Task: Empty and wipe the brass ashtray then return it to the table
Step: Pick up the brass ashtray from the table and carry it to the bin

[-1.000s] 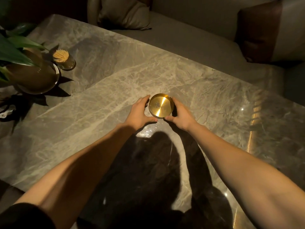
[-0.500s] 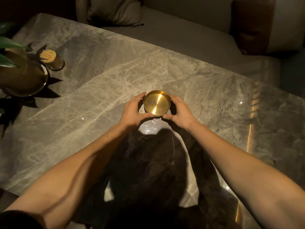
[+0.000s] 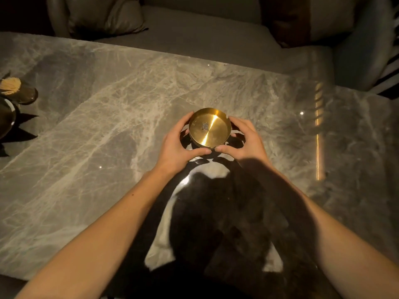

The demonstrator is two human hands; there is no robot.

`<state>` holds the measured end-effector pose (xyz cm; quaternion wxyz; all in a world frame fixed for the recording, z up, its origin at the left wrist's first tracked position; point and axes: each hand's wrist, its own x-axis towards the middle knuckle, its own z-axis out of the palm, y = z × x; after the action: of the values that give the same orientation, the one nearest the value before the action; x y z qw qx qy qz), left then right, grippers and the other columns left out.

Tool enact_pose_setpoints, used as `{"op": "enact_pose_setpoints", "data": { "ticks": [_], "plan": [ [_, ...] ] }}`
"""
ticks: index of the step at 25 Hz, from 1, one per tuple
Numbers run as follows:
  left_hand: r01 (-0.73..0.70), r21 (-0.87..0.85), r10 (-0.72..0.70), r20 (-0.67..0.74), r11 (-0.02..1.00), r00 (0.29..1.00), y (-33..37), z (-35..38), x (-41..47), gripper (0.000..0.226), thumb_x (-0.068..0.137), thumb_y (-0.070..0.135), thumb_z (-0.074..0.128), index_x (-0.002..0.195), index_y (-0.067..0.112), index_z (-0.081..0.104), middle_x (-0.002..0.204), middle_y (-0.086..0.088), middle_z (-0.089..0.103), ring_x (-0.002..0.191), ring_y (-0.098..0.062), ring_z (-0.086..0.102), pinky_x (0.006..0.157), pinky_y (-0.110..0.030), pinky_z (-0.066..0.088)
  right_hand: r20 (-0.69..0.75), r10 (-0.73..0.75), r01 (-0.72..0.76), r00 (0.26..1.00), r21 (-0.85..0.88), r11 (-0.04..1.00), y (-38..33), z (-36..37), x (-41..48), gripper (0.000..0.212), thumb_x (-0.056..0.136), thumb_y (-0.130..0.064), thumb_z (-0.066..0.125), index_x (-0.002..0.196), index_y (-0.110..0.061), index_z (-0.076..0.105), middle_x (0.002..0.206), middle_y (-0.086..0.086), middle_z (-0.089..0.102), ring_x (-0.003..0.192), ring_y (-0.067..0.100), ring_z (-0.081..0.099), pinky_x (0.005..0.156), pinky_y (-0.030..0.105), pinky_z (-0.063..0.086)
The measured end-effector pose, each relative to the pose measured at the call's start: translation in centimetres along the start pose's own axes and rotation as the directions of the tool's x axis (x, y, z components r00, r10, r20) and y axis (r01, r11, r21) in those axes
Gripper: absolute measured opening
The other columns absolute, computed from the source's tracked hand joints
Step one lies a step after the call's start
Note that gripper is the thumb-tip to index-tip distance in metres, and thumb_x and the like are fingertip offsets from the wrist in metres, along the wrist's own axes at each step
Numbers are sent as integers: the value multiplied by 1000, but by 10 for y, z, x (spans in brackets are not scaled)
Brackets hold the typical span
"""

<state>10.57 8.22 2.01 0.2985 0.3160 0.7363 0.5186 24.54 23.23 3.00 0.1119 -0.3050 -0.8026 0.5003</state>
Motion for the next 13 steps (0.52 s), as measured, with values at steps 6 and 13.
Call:
{"op": "enact_pose_setpoints", "data": {
  "ticks": [6, 13],
  "plan": [
    [-31, -31, 34, 93, 999, 995, 36, 88, -11, 104, 57, 24, 93, 146, 20, 38, 145, 6, 49, 135, -3, 45, 113, -24, 38, -86, 46, -33, 995, 141, 989, 41, -85, -60, 74, 71, -16, 85, 136, -21, 50, 133, -10, 54, 121, 5, 56, 102, 22, 47],
    [-23, -98, 41, 188, 995, 981, 84, 208, -30, 99, 51, 28, 95, 137, 14, 47, 139, -9, 51, 133, -17, 50, 115, -42, 39, -124, 144, -115, 982, 217, 969, 83, -198, -133, 75, 72, -11, 83, 133, -29, 45, 122, -7, 57, 113, -6, 56, 98, 16, 47]
  ]
}}
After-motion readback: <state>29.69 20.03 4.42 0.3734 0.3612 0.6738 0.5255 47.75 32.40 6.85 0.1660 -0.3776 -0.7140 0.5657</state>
